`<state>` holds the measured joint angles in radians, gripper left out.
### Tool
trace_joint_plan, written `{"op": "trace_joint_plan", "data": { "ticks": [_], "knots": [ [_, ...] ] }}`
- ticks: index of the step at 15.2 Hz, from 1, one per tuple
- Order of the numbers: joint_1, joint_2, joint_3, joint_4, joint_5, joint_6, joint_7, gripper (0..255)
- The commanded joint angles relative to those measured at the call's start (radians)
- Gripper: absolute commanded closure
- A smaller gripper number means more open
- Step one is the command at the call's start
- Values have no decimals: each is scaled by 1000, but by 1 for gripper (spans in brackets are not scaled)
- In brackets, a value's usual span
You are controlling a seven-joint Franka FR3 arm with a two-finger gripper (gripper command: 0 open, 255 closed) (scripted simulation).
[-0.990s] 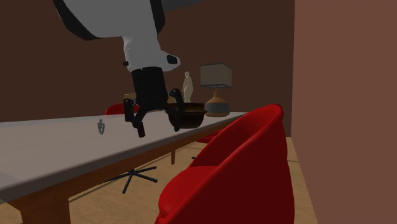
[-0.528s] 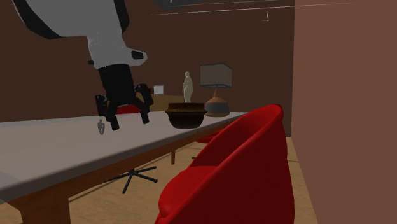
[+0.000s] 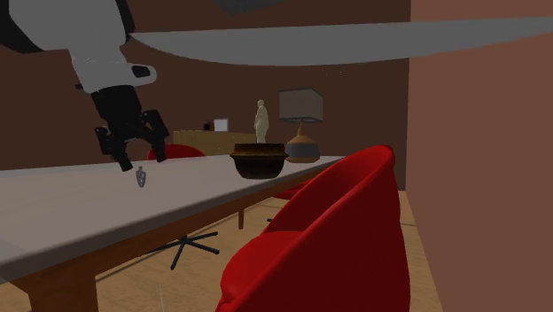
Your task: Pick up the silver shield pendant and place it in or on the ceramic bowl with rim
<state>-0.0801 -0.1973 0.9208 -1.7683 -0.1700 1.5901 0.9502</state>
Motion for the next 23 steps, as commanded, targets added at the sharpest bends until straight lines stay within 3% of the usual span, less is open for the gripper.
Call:
{"op": "trace_joint_plan", "data": {
  "ticks": [1, 2, 10, 18, 19, 23],
  "knots": [
    [-12, 115, 91, 92, -109, -35, 110, 0],
    [-2, 192, 137, 145, -182, -65, 173, 0],
    [-11, 143, 91, 17, -146, 52, 151, 0],
    [-11, 143, 91, 18, -147, 51, 151, 0],
    [-11, 143, 91, 18, -147, 51, 151, 255],
    [-11, 143, 91, 18, -146, 51, 151, 255]
  ]
}}
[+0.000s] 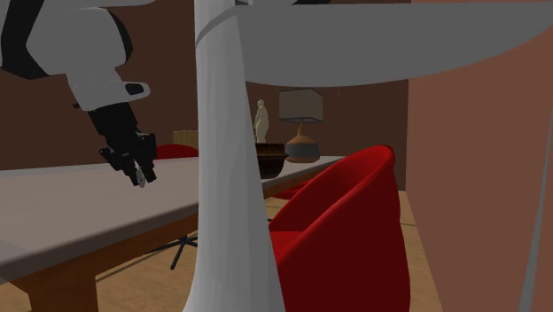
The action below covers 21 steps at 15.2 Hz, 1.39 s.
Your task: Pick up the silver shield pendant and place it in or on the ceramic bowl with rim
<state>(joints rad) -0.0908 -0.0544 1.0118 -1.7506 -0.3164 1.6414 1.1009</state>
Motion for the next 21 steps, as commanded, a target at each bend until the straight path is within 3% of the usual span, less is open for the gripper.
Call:
{"op": "trace_joint_plan", "data": {
  "ticks": [1, 5, 21],
  "knots": [
    [0, 0, 0, 0, 0, 0, 0, 255],
    [0, 0, 0, 0, 0, 0, 0, 255],
    [31, 95, 37, 277, -80, -238, -13, 255]
  ]
}}
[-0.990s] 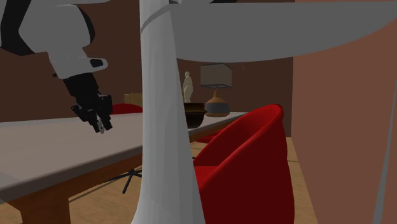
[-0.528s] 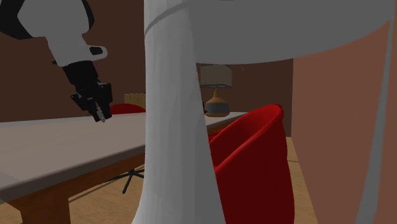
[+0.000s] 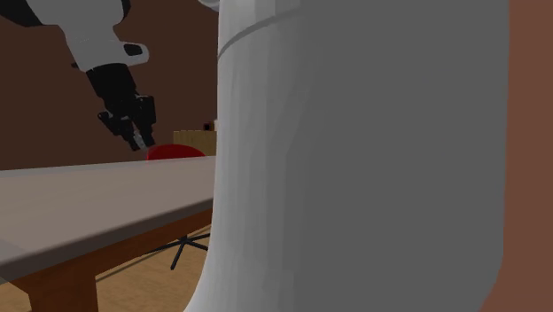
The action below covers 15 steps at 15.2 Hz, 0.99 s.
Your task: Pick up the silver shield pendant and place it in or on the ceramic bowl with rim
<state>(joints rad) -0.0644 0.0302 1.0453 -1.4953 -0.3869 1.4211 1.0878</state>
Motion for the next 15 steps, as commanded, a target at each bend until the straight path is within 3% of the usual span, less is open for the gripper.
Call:
{"op": "trace_joint_plan", "data": {
  "ticks": [1, 9, 15],
  "knots": [
    [10, 21, 7, 43, -19, -36, 2, 255],
    [96, 130, 26, 237, -126, -192, 18, 255],
    [225, 232, 18, 427, -242, -331, 20, 255]
  ]
}}
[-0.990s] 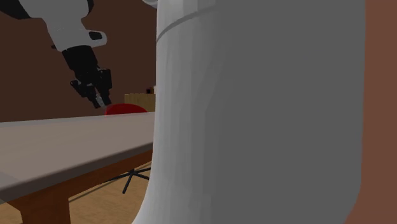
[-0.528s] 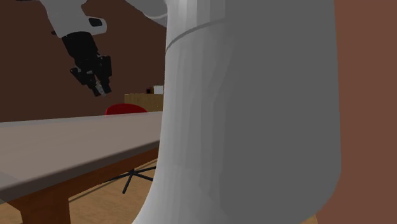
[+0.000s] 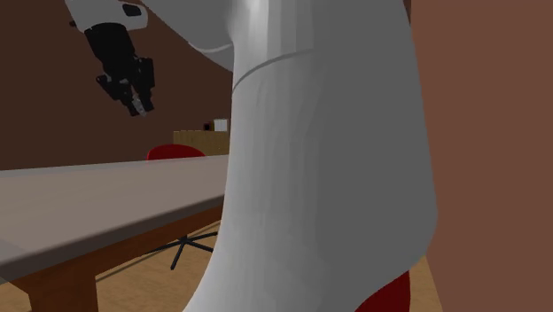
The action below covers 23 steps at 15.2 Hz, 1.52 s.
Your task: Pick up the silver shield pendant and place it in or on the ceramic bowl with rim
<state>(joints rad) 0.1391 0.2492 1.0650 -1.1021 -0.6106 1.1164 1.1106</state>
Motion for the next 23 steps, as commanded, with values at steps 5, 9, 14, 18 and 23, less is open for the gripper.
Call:
{"op": "trace_joint_plan", "data": {
  "ticks": [5, 9, 14, 18, 23],
  "knots": [
    [-101, -47, -8, -13, 33, 20, -92, 255],
    [-262, -136, -34, -97, 120, 108, -217, 255],
    [-381, -198, -103, -154, 184, 192, -361, 255],
    [-446, -205, -149, -165, 198, 239, -457, 255],
    [-499, -167, -195, -139, 180, 277, -555, 255]
  ]
}}
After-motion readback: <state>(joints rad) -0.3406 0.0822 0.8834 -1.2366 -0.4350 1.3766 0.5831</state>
